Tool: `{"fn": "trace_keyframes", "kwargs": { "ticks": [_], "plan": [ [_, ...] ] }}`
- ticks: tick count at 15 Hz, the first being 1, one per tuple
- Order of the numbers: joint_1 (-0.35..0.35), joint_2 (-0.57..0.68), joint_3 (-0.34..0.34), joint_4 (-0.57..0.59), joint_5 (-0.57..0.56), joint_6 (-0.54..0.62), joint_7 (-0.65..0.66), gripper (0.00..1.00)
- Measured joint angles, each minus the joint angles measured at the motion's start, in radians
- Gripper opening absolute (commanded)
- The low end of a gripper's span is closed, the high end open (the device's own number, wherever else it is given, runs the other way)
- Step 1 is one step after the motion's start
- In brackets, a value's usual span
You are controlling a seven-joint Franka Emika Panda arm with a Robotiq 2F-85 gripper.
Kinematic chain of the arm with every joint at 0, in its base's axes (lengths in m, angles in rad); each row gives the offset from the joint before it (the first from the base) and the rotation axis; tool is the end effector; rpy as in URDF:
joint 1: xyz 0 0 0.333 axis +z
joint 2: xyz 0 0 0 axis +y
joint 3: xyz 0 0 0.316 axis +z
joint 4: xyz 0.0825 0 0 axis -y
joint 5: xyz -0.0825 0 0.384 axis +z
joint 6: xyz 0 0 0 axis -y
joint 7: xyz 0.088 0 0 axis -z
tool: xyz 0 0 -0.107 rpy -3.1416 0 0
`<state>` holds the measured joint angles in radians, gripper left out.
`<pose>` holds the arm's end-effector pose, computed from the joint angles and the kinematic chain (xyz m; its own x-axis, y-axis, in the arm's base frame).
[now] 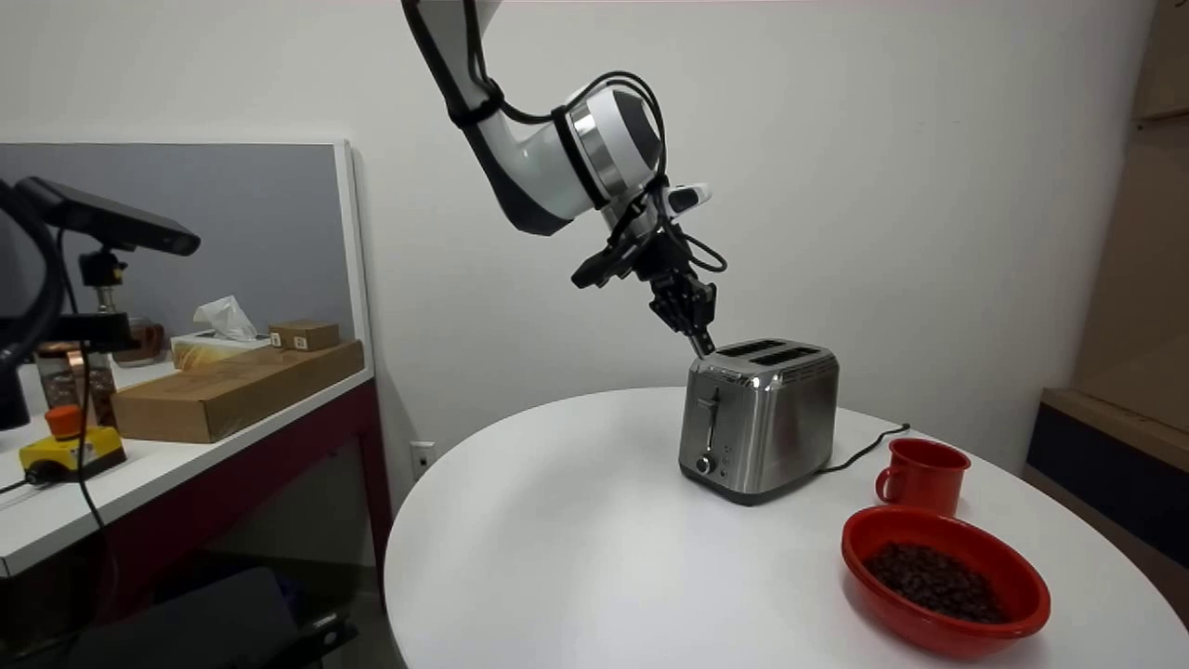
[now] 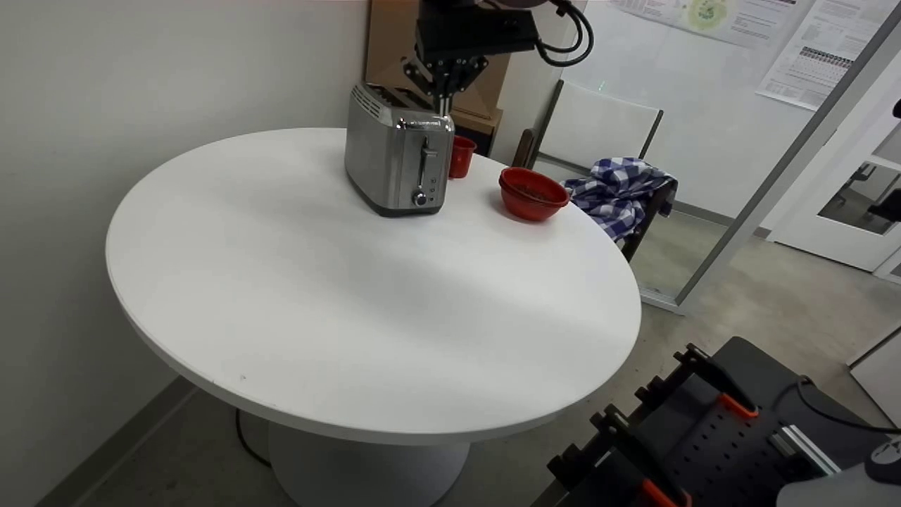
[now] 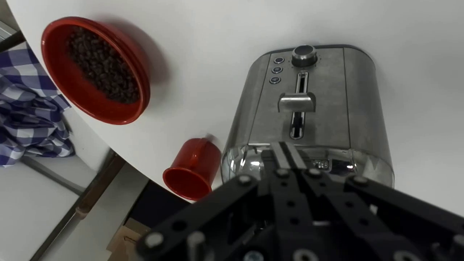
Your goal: Push the toaster lever down
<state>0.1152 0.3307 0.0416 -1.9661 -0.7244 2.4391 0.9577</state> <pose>0.6179 0.0951 0.3189 0.8962 -0.1912 0.4003 -0.3165 -0.9079 0.2748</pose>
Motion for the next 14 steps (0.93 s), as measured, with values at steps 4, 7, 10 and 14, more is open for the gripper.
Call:
{"fn": "trace_keyframes", "kwargs": {
  "ticks": [4,7,10,14],
  "plan": [
    [0.011,0.045,-0.017,0.038,0.007,0.003,0.000,0.02],
    [0.020,0.076,-0.024,0.060,0.016,0.003,0.000,0.02],
    [0.030,0.107,-0.028,0.077,0.034,0.003,-0.001,0.02],
    [0.040,0.148,-0.039,0.097,0.056,0.003,-0.006,0.02]
  ]
}}
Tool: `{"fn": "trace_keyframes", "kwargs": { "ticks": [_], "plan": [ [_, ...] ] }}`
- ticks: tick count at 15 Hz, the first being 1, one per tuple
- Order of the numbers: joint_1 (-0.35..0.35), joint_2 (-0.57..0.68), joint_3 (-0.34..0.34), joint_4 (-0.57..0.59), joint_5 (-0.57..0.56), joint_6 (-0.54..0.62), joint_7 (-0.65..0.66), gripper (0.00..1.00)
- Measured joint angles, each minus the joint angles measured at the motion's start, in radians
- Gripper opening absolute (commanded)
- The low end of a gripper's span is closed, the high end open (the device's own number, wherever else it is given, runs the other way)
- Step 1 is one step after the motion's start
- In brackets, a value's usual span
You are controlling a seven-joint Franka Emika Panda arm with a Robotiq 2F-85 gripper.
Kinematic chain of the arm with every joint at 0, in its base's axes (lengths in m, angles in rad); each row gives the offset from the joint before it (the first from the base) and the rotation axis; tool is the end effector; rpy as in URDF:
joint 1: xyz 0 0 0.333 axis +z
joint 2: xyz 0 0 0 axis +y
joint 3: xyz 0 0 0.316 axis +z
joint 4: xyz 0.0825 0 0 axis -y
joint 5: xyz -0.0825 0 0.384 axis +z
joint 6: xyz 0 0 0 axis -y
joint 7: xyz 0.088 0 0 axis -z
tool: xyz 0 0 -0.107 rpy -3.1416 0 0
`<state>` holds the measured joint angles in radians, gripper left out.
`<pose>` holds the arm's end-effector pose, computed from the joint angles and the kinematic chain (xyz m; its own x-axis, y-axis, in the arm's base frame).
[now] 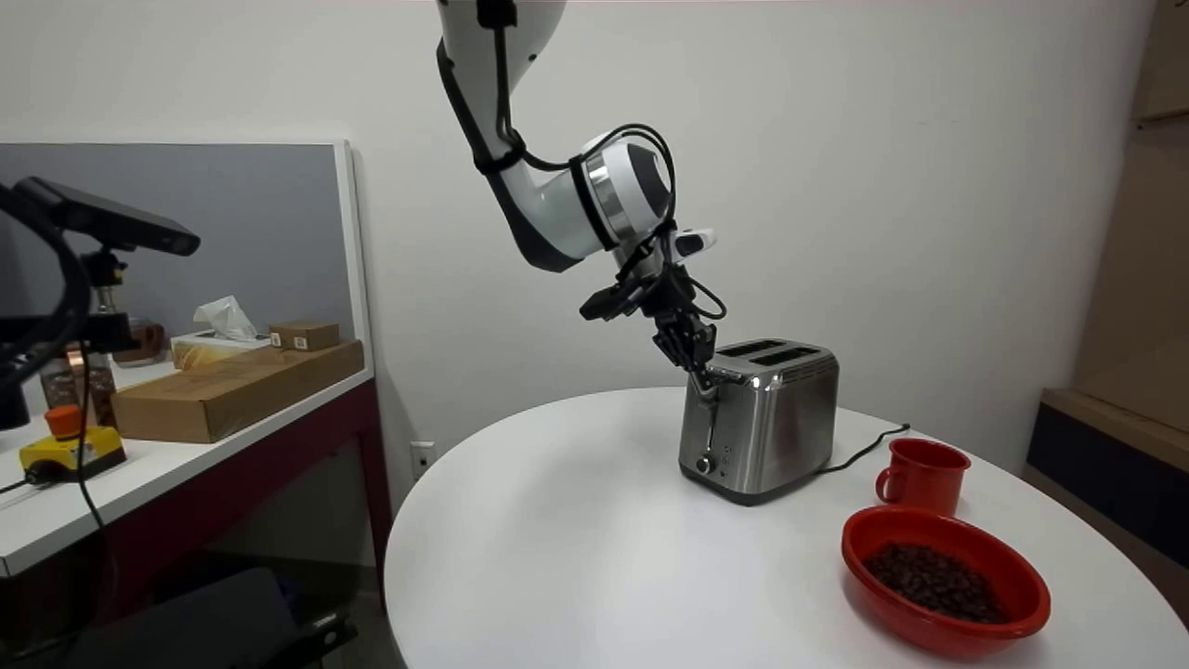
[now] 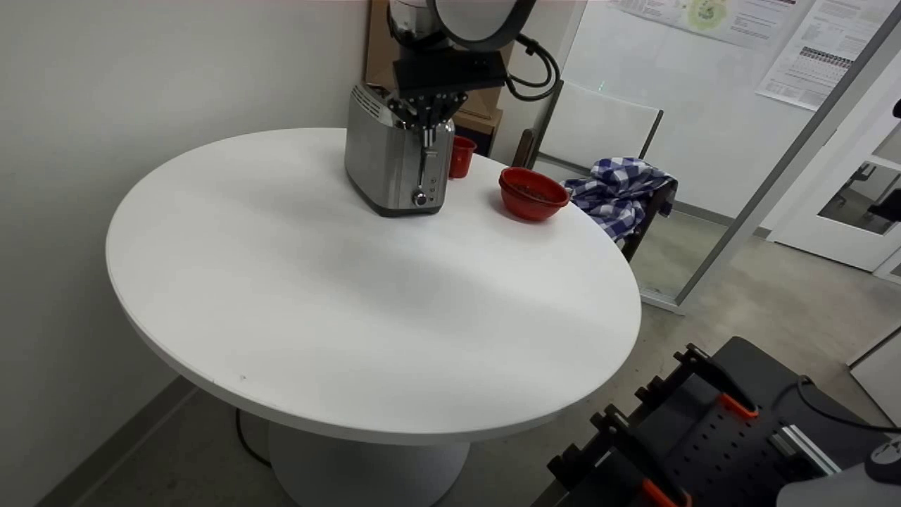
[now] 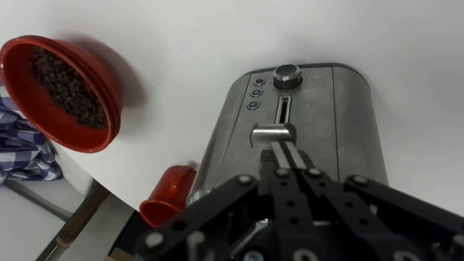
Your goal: Push the toaster lever down
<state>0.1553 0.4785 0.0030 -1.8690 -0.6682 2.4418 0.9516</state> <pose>0.6404 0.1011 0.2672 0.9111 -0.2241 0.3459 -0.3266 -0.9045 0.2742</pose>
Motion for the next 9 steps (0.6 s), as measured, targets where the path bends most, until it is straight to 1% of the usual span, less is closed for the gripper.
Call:
{"fn": "trace_keyframes", "kwargs": {
  "ticks": [5,9],
  "plan": [
    [0.007,0.048,-0.021,0.026,0.033,0.000,-0.019,0.01],
    [0.007,0.094,-0.031,0.054,0.080,0.000,-0.074,0.01]
  ]
}}
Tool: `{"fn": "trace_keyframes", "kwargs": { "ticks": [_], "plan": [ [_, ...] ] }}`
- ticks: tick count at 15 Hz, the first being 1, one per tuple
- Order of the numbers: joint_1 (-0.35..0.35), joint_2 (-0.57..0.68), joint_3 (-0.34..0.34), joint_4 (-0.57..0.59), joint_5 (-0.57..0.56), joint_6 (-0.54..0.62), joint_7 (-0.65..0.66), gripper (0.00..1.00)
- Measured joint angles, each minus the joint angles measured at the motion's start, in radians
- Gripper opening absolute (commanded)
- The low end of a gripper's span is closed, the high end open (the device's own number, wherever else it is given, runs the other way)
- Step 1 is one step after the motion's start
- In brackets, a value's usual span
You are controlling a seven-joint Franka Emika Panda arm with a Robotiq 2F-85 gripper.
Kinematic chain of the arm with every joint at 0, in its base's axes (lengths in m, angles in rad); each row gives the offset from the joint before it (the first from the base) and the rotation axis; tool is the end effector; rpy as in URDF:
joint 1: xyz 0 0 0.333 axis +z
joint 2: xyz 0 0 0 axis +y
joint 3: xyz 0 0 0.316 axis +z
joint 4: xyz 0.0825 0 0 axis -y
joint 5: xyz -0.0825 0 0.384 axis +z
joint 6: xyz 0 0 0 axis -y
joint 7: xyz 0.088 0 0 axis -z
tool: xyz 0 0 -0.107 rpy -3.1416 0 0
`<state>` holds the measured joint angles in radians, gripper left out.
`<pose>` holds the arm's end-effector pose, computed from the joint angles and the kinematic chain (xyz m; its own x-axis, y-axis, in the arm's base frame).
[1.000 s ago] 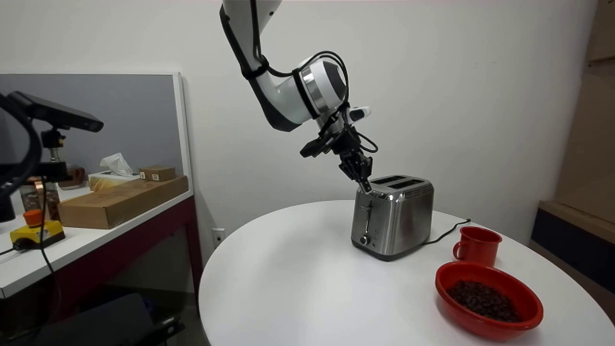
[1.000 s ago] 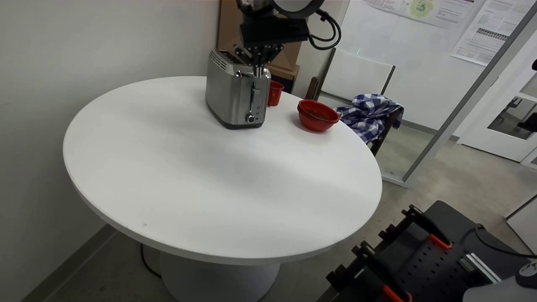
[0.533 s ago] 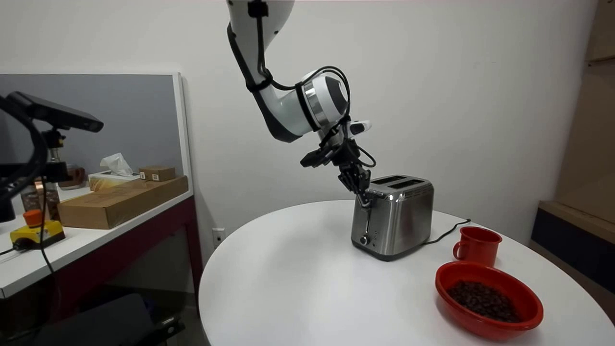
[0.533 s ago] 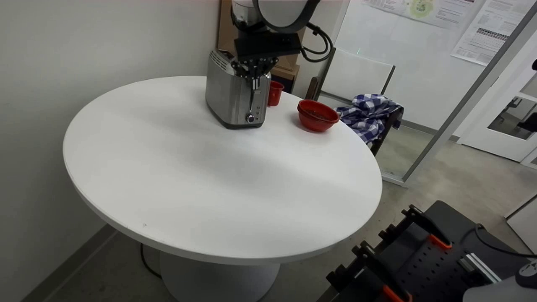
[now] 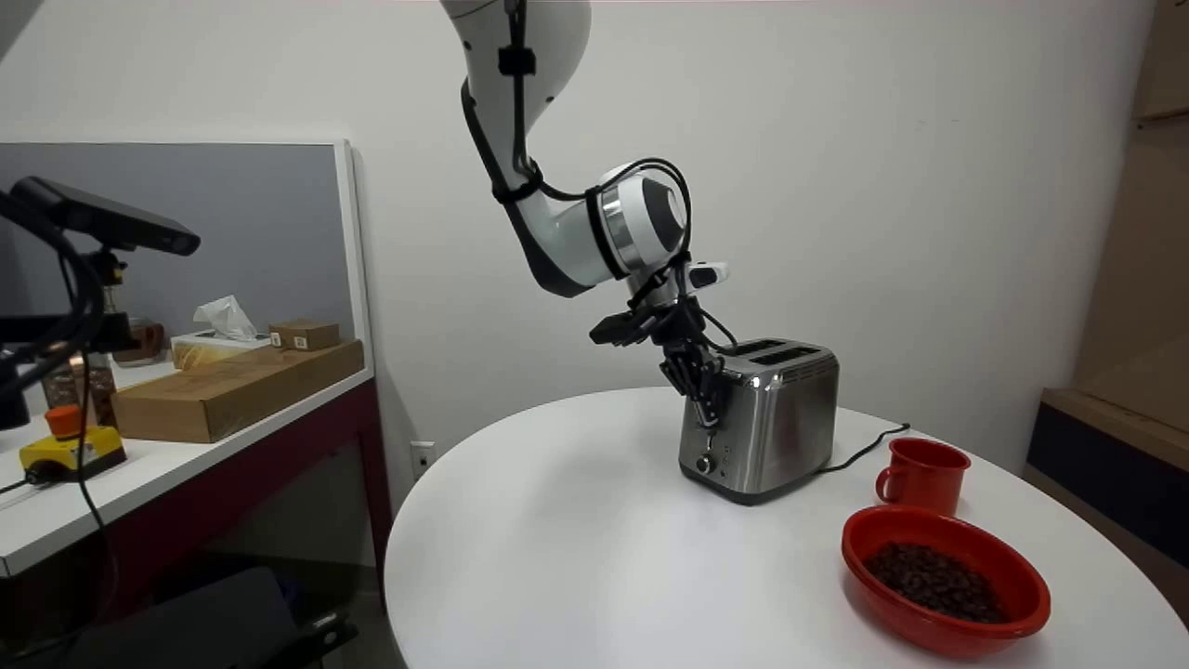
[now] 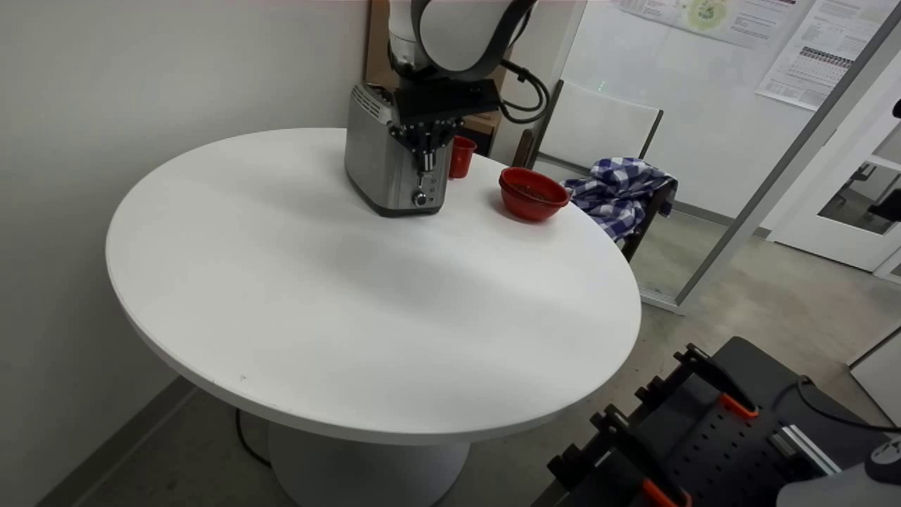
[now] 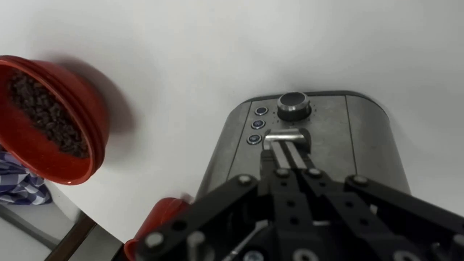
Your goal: Push the toaster lever down
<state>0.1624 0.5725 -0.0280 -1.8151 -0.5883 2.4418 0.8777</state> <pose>0.6514 0.0886 0.2287 0.9311 -0.2380 0.2763 -0.3152 -0.9063 0.2817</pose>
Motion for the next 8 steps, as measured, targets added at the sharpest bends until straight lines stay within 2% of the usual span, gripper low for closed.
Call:
{"fn": "trace_keyframes", "kwargs": {
  "ticks": [8],
  "plan": [
    [0.014,0.058,-0.025,0.042,0.084,-0.011,-0.128,0.01]
  ]
}}
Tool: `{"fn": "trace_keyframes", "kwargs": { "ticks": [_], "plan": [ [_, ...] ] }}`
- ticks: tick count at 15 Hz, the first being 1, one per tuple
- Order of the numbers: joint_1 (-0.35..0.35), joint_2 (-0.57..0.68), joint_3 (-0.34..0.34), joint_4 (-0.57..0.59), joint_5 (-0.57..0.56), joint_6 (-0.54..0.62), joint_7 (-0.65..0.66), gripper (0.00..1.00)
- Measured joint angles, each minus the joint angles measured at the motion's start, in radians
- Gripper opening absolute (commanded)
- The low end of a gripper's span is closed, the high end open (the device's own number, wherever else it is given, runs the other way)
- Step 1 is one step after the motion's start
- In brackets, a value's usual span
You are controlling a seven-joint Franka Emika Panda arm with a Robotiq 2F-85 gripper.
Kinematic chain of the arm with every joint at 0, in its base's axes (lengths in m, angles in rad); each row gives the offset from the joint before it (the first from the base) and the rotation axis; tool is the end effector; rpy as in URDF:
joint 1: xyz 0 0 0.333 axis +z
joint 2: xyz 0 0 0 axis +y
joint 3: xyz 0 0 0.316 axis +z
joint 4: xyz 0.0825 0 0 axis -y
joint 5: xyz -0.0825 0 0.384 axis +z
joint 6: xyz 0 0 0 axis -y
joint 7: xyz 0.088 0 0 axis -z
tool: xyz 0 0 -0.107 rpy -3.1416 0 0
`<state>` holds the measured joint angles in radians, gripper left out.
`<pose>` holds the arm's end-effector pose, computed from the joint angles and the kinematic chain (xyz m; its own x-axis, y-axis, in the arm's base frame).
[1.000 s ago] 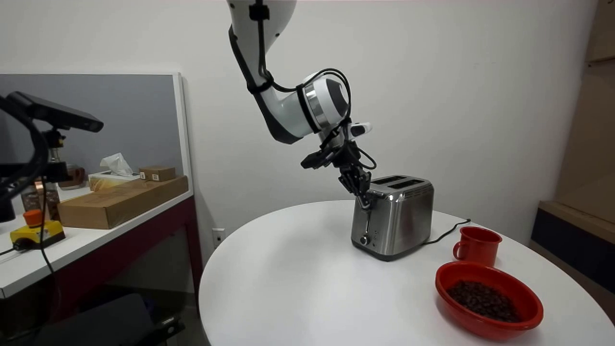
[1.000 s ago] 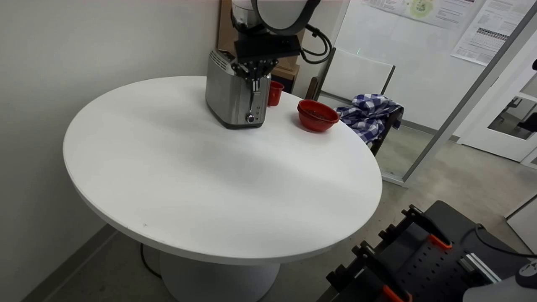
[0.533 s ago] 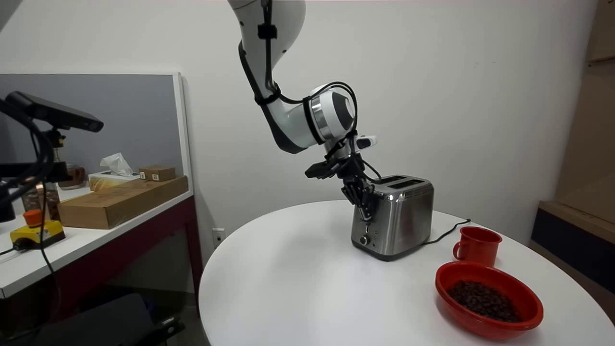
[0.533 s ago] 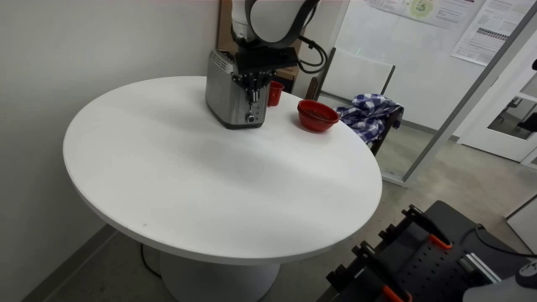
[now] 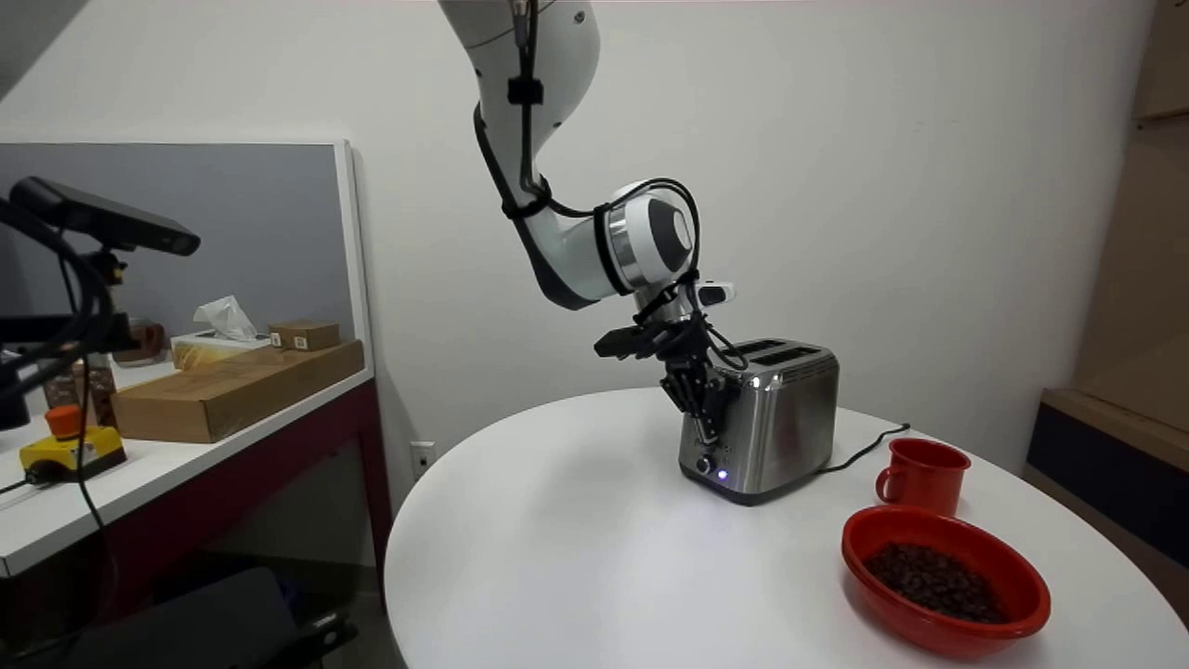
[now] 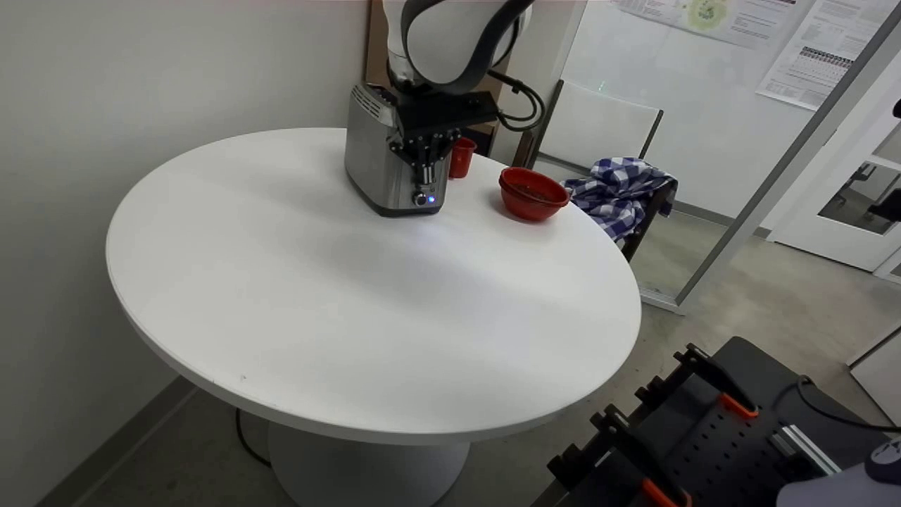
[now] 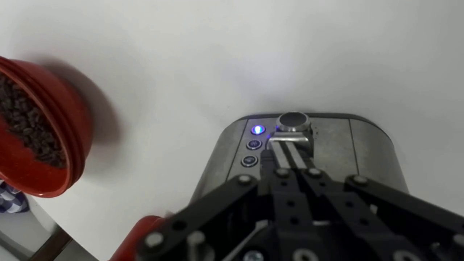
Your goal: Push the toaster lever down
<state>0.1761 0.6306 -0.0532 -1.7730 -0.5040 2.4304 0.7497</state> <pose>0.6584 0.0826 0.2072 0.9586 -0.1971 0.2055 -0.2521 -0.9231 0.2903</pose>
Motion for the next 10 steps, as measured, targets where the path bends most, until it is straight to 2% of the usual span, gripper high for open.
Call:
{"fn": "trace_keyframes", "kwargs": {
  "ticks": [1,2,3,7,10],
  "plan": [
    [0.001,0.000,-0.002,0.001,0.011,-0.001,-0.013,0.01],
    [0.001,0.000,-0.004,0.002,0.020,-0.001,-0.026,0.19],
    [0.002,0.000,-0.006,0.003,0.031,-0.003,-0.034,0.28],
    [0.002,-0.002,-0.006,0.011,0.113,-0.056,-0.079,0.56],
    [0.002,-0.027,0.004,0.015,0.199,-0.140,-0.126,0.77]
  ]
}}
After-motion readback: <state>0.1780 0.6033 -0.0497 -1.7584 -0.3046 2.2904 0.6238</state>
